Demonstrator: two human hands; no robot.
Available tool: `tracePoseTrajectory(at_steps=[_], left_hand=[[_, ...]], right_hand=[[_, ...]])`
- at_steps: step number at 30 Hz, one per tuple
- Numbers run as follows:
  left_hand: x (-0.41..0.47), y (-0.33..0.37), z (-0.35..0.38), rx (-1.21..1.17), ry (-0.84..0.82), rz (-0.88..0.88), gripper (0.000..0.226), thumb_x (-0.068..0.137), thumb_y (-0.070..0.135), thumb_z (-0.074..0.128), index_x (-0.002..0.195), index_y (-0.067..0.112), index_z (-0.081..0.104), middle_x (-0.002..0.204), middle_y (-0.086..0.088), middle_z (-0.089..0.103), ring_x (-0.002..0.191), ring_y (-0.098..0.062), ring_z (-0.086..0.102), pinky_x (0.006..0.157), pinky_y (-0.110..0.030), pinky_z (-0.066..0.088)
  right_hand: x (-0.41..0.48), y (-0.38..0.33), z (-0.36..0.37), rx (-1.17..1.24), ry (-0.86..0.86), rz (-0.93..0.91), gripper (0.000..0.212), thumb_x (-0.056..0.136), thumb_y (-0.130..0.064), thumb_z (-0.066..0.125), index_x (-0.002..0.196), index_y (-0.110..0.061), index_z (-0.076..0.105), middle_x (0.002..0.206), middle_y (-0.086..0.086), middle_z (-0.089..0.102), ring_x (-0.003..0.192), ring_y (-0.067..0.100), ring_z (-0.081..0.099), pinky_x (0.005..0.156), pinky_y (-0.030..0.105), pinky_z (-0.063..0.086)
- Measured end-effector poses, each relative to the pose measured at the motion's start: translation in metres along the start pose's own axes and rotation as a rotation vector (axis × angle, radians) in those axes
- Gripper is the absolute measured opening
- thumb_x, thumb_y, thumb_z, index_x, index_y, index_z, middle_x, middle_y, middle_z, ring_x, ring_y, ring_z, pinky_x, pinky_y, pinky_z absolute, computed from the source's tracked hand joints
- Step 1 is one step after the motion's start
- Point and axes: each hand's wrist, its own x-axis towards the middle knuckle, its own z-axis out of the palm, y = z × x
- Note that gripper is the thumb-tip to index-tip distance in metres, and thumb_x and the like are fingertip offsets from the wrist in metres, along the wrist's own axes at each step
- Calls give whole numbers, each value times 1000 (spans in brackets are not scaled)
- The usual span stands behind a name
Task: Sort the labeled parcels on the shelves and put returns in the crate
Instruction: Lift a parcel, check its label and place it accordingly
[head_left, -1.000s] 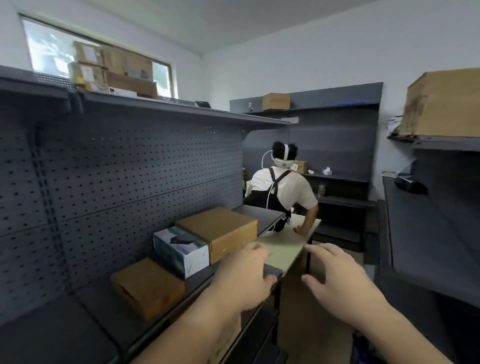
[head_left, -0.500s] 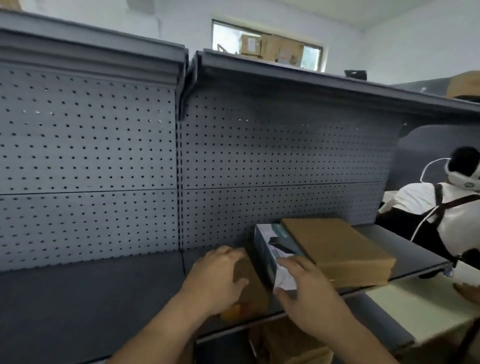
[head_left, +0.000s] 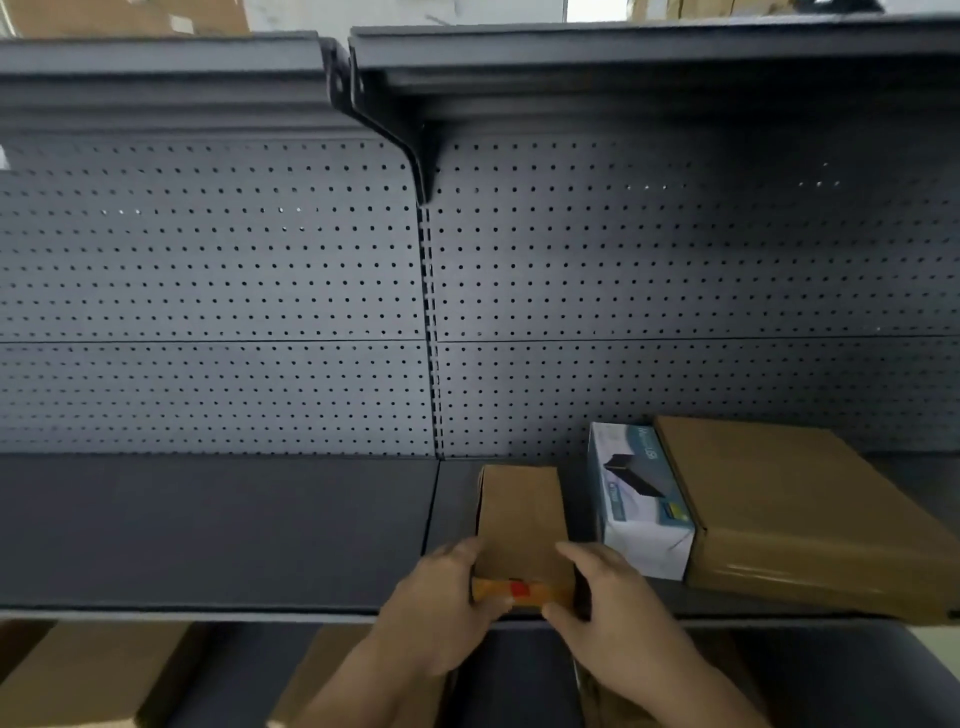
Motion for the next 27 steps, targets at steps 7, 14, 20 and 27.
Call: tracePoseTrajectory(at_steps=[7,14,20,27], left_hand=[[0,-1,9,-13,52,18,63,98,39,62,155,31,37,150,7,50,134,-14,50,113,-33,43],[2,-2,11,-187,189,33,47,101,36,63,143,17,56,131,4,66,111,-6,61,93,-13,46],[4,-6,6,-406,361,71,32,91,19,77,122,17,70,104,19,70,95,7,66,82,-7,50],[6,5,-19,-764,478,111,33,82,2,83,104,25,71,103,13,76,97,5,70,87,-12,53]], right_hand=[[3,12,9,14,39,-3,56,100,-36,63,152,-33,42,150,-11,42,135,8,43,118,25,34],[4,0,21,170,248,55,36,96,-44,66,130,-31,65,123,-14,59,116,4,55,105,21,45],[6,-16,21,530,399,179,41,92,-22,76,129,-30,62,112,-16,62,100,-2,60,86,15,51],[21,-37,-2,845,423,175,66,94,-21,74,153,-18,44,113,-20,61,104,-2,58,92,24,46]])
